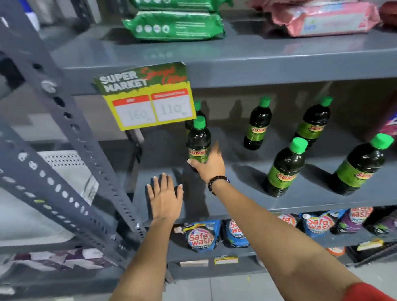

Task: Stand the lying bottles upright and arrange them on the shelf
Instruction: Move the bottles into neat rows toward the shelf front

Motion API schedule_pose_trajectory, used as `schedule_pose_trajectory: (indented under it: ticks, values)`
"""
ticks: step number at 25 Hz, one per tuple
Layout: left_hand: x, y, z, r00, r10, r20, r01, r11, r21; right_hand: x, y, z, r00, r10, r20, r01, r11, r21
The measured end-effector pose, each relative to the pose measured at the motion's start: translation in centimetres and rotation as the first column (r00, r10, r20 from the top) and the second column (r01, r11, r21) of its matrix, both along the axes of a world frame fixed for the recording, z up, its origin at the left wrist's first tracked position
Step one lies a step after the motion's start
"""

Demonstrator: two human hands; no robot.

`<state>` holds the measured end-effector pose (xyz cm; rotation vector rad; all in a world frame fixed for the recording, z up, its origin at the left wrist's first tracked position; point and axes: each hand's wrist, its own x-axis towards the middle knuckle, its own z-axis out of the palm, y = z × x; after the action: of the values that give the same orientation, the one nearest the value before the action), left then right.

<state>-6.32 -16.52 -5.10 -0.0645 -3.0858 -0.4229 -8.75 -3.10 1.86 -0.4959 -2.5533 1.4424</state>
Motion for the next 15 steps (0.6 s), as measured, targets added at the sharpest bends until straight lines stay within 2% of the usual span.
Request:
schedule_pose_trajectory:
  ticks: [3, 5, 15]
  values:
    - [0.0, -0.3, -0.5, 1.000, -0.017, 0.006, 0.016, 1.000, 0.017, -1.9, -1.2, -0.1, 0.996, -0.090, 0.004, 0.090, 0.992, -0.091]
    - [0.1, -0.4, -0.6, 1.000, -0.021, -0.009, 0.021, 1.000, 0.020, -2.0, -1.5, -0.3, 0.989, -0.149, -0.017, 0.147, 0.986, -0.075]
    - [0.2, -0.6, -1.0, 0.999, -0.046, -0.016, 0.047, 0.999, 0.018, 3.7, -1.7, 0.1, 0.992, -0.126, -0.023, 0.124, 0.990, -0.063]
